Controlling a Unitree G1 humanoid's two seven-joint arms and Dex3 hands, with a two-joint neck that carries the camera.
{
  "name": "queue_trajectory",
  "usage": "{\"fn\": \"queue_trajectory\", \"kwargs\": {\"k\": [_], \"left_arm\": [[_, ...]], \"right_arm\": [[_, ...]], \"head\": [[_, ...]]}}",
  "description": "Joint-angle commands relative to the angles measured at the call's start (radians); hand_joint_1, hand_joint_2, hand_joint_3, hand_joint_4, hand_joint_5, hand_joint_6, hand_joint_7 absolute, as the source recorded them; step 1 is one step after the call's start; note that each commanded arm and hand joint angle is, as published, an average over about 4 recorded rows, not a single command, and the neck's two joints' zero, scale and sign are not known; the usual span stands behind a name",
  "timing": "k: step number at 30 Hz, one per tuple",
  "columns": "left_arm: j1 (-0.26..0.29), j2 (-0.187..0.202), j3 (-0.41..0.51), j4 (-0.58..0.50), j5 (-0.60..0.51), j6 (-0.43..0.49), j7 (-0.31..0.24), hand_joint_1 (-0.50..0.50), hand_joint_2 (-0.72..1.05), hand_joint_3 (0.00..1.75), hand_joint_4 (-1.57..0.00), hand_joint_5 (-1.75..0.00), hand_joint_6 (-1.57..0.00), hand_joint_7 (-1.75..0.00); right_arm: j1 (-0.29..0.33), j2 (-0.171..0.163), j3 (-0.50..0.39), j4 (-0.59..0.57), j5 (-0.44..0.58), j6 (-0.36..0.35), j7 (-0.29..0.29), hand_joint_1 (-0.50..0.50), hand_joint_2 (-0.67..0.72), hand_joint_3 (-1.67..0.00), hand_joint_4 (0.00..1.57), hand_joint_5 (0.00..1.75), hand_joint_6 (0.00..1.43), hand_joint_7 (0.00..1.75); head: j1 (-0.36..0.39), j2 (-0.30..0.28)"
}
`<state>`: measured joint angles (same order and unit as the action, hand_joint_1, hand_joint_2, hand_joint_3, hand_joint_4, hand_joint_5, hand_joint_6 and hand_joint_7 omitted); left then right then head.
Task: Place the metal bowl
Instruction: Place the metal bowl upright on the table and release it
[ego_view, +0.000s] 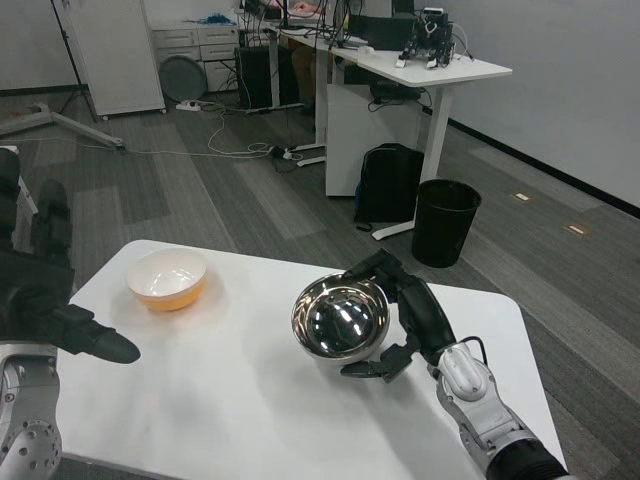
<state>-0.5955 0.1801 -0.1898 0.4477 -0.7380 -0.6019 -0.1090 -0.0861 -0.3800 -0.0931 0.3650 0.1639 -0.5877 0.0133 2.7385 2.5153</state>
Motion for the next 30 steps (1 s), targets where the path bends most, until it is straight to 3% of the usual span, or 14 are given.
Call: {"fn": "queue_trajectory", "kwargs": {"k": [1,9,13,16,19,22,25,28,30], "left_arm": [[-0.015,0.006,0.001,0.006,-0.013,-0.004,-0.005,-0.5,-0.64,0.0,-0.04,0.0,0.0,-0.35],[-0.006,0.009,0.0,0.005,-0.017,-0.009,-0.006,-0.5,-0.64,0.0,-0.04,0.0,0.0,-0.35],[0.0,0.011,0.0,0.003,-0.02,-0.01,-0.006,-0.5,-0.64,0.0,-0.04,0.0,0.0,-0.35],[0.005,0.012,0.001,0.001,-0.02,-0.011,-0.007,-0.5,-0.64,0.0,-0.04,0.0,0.0,-0.35],[0.011,0.012,0.001,-0.004,-0.02,-0.012,-0.008,-0.5,-0.64,0.0,-0.04,0.0,0.0,-0.35],[0.013,0.012,0.0,-0.007,-0.02,-0.012,-0.008,-0.5,-0.64,0.0,-0.04,0.0,0.0,-0.35],[0.013,0.012,0.0,-0.01,-0.02,-0.014,-0.008,-0.5,-0.64,0.0,-0.04,0.0,0.0,-0.35],[0.013,0.012,0.0,-0.012,-0.02,-0.015,-0.008,-0.5,-0.64,0.0,-0.04,0.0,0.0,-0.35],[0.013,0.012,-0.001,-0.013,-0.02,-0.017,-0.008,-0.5,-0.64,0.0,-0.04,0.0,0.0,-0.35]], "right_arm": [[0.012,0.006,-0.001,0.009,-0.006,0.009,-0.004,-0.04,-0.35,-1.27,0.72,1.65,0.74,1.47],[0.027,0.016,0.002,0.075,-0.011,-0.011,-0.004,-0.04,-0.29,-1.27,0.67,1.65,0.56,1.54],[0.035,0.021,-0.003,0.085,-0.008,-0.016,-0.004,-0.09,-0.29,-1.27,0.6,1.72,0.32,1.61],[0.042,0.023,-0.004,0.086,-0.006,-0.017,-0.003,-0.12,-0.24,-1.23,0.49,1.72,0.15,1.5],[0.05,0.024,-0.004,0.085,-0.005,-0.021,-0.002,-0.17,-0.22,-1.09,0.29,1.48,0.01,1.19],[0.054,0.024,-0.007,0.084,-0.001,-0.03,0.0,-0.27,-0.15,-0.83,0.16,1.07,0.0,0.98],[0.055,0.025,-0.012,0.075,0.001,-0.043,0.0,-0.32,-0.11,-0.65,0.07,0.75,0.0,0.79],[0.057,0.025,-0.024,0.065,0.008,-0.052,0.0,-0.39,0.01,-0.42,0.0,0.29,0.0,0.56],[0.058,0.025,-0.029,0.057,0.024,-0.056,0.001,-0.41,0.09,-0.32,0.0,0.12,0.0,0.44]], "head": [[0.002,-0.003],[0.003,-0.01],[-0.002,-0.01],[-0.001,-0.008],[-0.005,-0.008],[-0.008,-0.004],[-0.01,0.004],[-0.011,0.008],[-0.011,0.009]]}}
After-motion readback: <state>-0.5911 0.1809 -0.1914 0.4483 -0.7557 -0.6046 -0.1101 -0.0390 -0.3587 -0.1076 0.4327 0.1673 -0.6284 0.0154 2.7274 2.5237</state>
